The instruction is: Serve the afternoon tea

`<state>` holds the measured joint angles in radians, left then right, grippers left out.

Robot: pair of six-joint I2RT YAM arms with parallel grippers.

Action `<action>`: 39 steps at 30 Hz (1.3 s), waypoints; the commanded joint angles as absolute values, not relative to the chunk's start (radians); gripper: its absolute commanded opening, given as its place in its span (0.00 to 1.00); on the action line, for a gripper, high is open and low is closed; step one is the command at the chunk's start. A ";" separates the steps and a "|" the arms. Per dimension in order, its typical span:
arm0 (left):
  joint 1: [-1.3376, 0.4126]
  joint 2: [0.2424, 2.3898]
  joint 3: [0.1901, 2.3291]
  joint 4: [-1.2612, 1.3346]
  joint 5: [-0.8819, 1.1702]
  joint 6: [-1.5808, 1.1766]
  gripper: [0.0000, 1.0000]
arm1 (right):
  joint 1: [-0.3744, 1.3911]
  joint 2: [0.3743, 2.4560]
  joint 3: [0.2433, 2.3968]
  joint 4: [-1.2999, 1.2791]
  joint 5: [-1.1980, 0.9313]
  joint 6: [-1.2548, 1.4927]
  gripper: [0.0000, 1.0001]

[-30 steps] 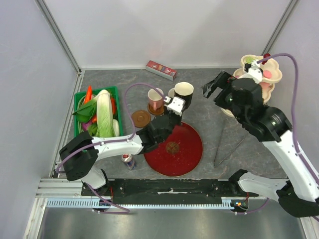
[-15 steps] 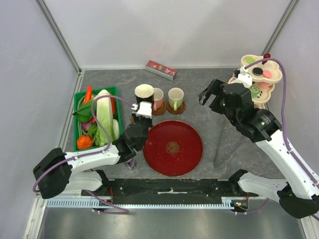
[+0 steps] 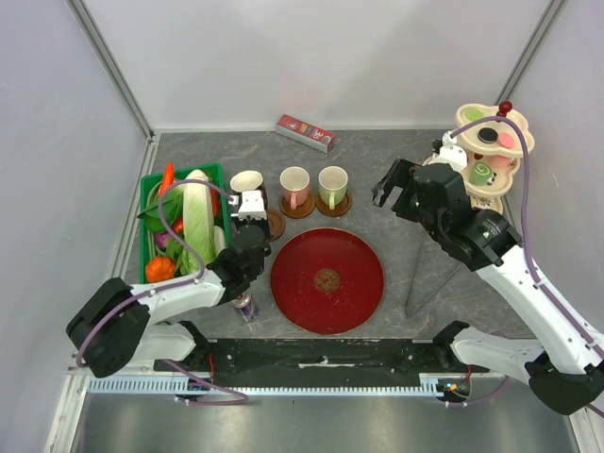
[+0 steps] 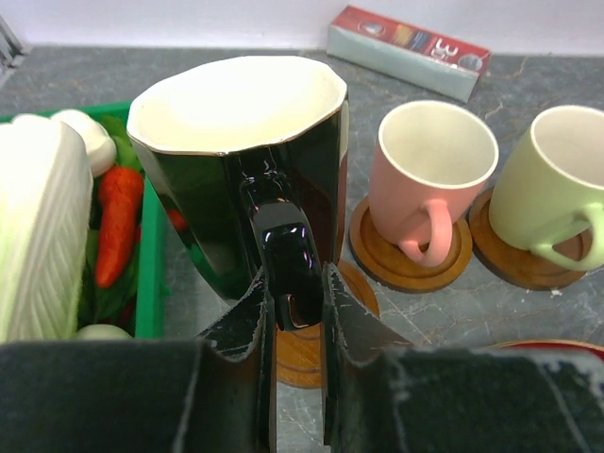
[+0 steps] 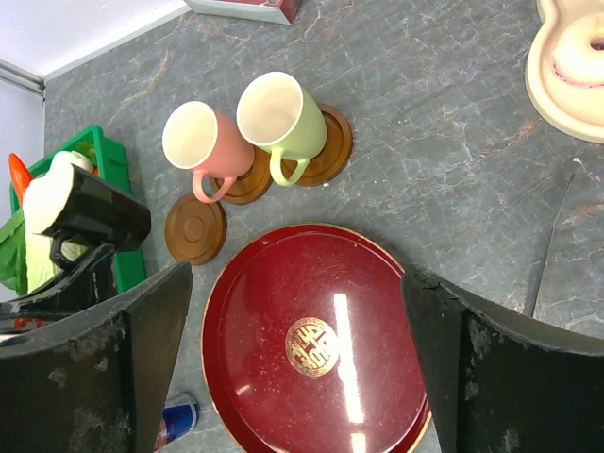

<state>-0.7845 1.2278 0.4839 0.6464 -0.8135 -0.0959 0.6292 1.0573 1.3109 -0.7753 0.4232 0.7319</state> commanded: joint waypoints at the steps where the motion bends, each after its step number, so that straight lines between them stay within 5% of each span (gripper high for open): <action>1: -0.755 1.275 0.491 0.753 -0.802 -0.224 0.02 | 0.629 1.037 1.296 -0.741 0.428 0.707 0.98; 15: -0.736 1.454 0.472 0.976 -0.770 -0.176 0.02 | 0.627 1.017 1.255 -0.732 0.482 0.687 0.98; 39: -0.736 1.536 0.440 0.954 -0.770 -0.294 0.04 | 0.629 1.012 1.226 -0.726 0.506 0.683 0.98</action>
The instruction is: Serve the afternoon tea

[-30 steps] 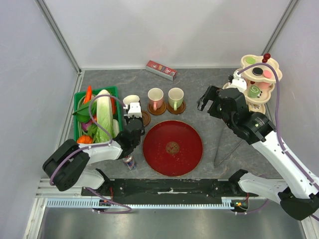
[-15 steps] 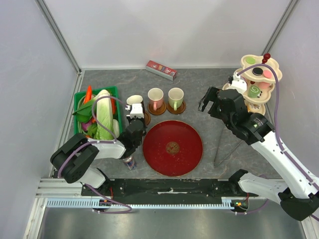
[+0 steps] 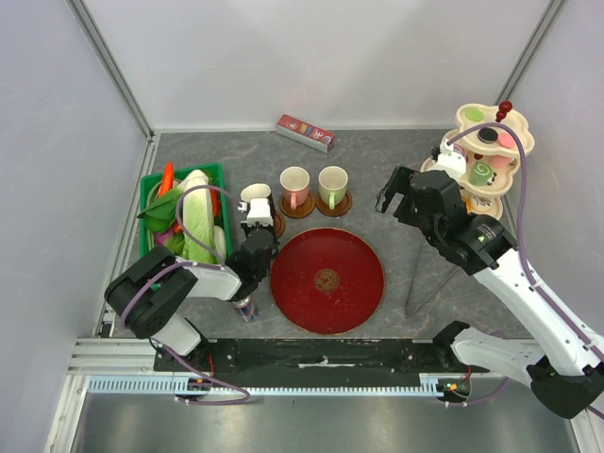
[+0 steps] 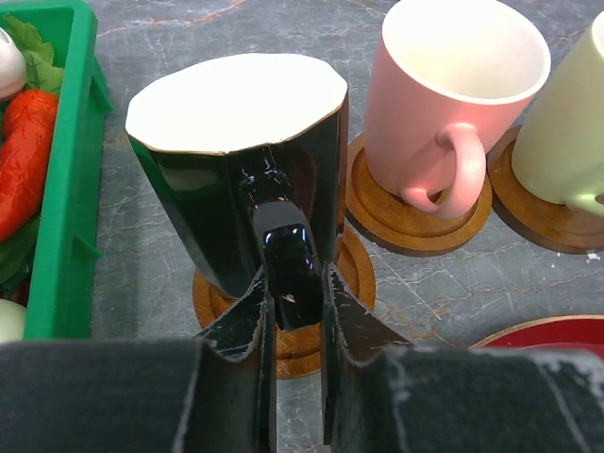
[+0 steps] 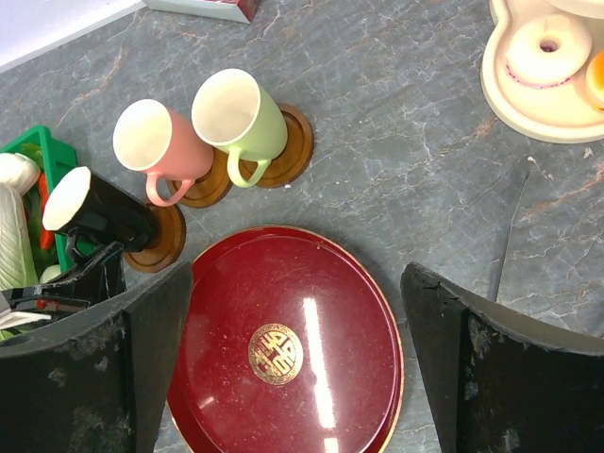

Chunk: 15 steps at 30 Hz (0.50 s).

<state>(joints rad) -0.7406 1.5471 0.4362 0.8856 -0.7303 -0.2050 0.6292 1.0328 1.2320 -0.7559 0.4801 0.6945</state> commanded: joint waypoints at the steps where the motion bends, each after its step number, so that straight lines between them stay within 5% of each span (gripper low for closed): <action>1: -0.736 1.532 0.436 0.950 -0.770 -0.302 0.06 | 0.629 1.012 1.224 -0.726 0.506 0.683 0.98; 15: -0.779 1.513 0.422 0.879 -0.808 -0.305 0.36 | 0.630 0.989 1.201 -0.709 0.499 0.675 0.98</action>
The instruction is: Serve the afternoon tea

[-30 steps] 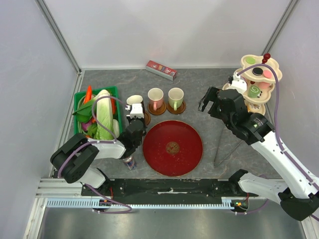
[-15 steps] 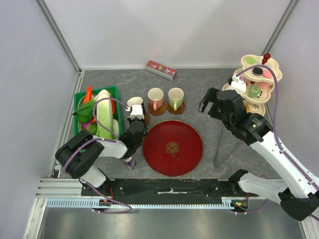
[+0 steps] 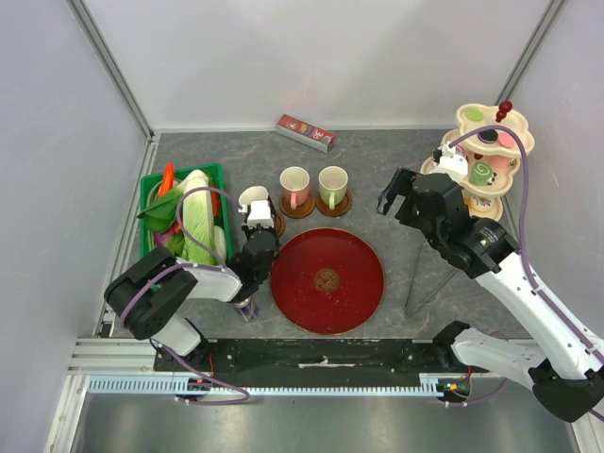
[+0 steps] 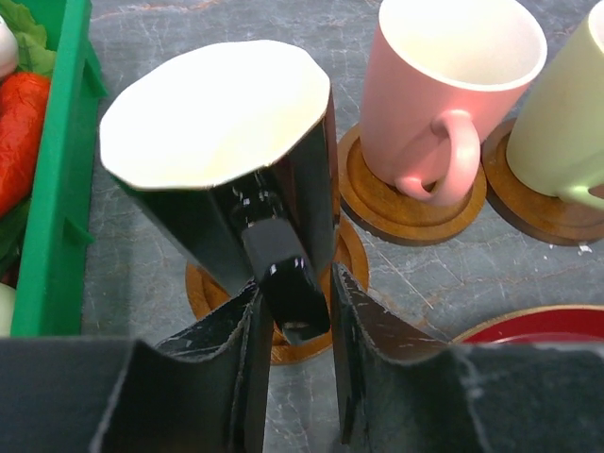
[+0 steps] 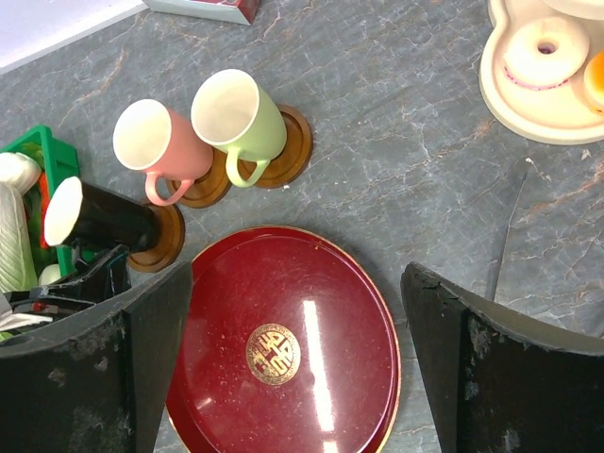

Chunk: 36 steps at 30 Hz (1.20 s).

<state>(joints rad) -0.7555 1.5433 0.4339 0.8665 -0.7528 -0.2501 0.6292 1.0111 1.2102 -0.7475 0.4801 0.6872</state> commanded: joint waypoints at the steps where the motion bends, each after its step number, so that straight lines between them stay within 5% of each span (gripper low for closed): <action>1: -0.785 1.514 0.420 0.877 -0.810 -0.305 0.38 | 0.629 0.989 1.200 -0.709 0.497 0.676 0.98; 11: -0.828 1.511 0.437 0.828 -0.870 -0.304 0.49 | 0.629 0.976 1.190 -0.706 0.486 0.693 0.98; 15: -0.845 1.479 0.439 0.778 -0.887 -0.330 0.65 | 0.629 0.973 1.189 -0.707 0.477 0.695 0.98; 18: -0.862 1.427 0.440 0.717 -0.899 -0.353 0.91 | 0.629 0.973 1.186 -0.713 0.466 0.696 0.98; 29: -0.887 1.114 0.499 0.278 -0.819 -0.509 0.95 | 0.629 0.979 1.161 -0.756 0.471 0.730 0.98; 36: -0.887 0.947 0.655 -0.117 -0.570 -0.586 0.96 | 0.629 0.994 1.137 -0.782 0.498 0.741 0.98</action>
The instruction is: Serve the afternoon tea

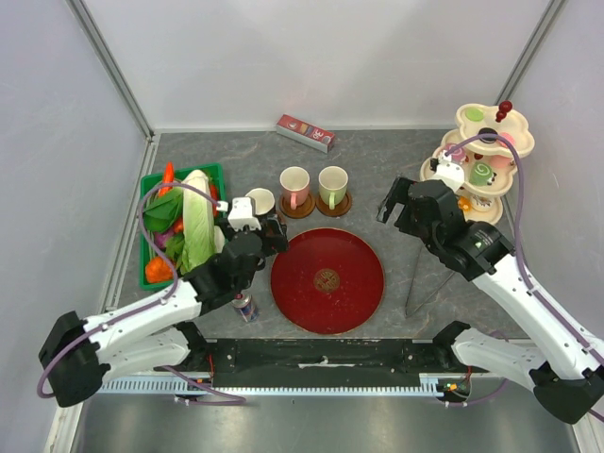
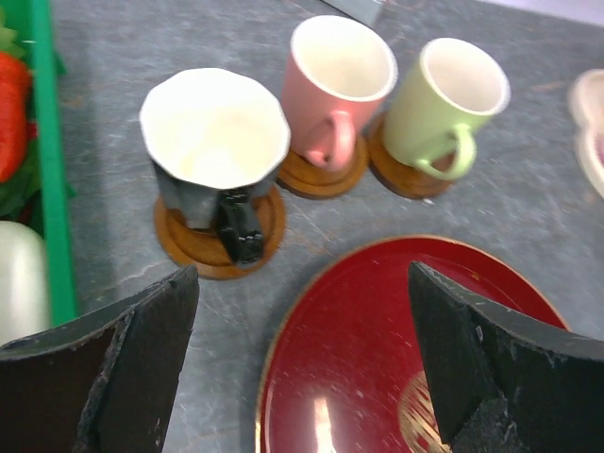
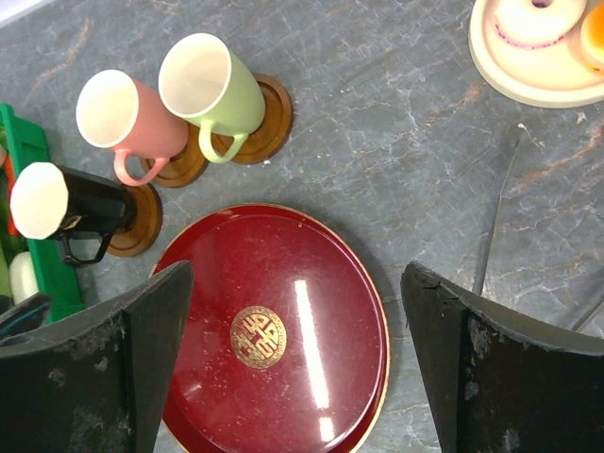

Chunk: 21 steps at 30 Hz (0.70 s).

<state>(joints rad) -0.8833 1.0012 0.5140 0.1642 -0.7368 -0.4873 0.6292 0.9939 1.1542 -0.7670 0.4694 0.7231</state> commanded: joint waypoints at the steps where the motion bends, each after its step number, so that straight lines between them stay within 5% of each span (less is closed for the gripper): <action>1: -0.887 0.943 0.708 -0.186 -0.519 -0.600 0.96 | 0.629 0.991 1.128 -0.782 0.505 0.741 0.98; 9: -0.887 0.905 1.048 -0.707 -0.385 -0.753 0.97 | 0.629 0.928 1.014 -0.785 0.558 0.733 0.98; 21: -0.887 0.684 1.048 -1.040 -0.347 -0.883 0.98 | 0.627 0.807 0.931 -0.871 0.637 0.716 0.98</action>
<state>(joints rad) -0.8841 0.7261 1.0351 -0.8764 -0.3515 -0.7979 0.6292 0.8471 0.9466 -0.8356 0.5846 0.7204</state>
